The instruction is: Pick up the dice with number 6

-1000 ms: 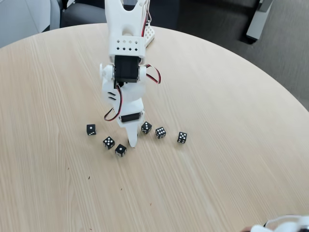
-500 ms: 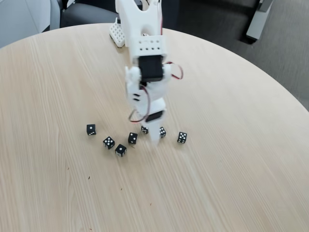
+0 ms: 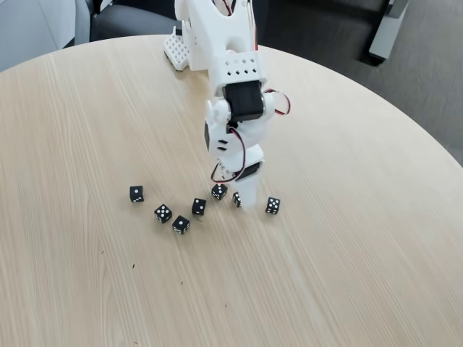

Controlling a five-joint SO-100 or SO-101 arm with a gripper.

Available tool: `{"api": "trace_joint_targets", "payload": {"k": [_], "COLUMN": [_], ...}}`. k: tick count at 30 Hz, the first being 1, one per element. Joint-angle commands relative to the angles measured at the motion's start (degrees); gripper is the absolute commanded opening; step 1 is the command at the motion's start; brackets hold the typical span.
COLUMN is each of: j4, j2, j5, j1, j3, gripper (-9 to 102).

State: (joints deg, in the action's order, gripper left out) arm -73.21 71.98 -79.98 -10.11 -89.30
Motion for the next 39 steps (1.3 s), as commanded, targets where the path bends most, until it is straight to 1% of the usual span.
{"api": "trace_joint_targets", "payload": {"k": [1, 13, 19, 23, 27, 30, 39], "j4": [0.4, 0.4, 0.4, 0.4, 0.4, -0.4, -0.8], "j2": [0.5, 0.5, 0.5, 0.6, 1.4, 3.3, 24.6], "j5": [1.0, 2.3, 2.7, 3.1, 4.1, 7.1, 20.0], "j1": [-0.4, -0.4, -0.4, -0.4, -0.3, -0.4, 0.0], "j3": [1.2, 1.2, 1.2, 0.9, 0.4, 1.0, 0.3], "gripper": [28, 18, 11, 0, 0, 0, 0]}}
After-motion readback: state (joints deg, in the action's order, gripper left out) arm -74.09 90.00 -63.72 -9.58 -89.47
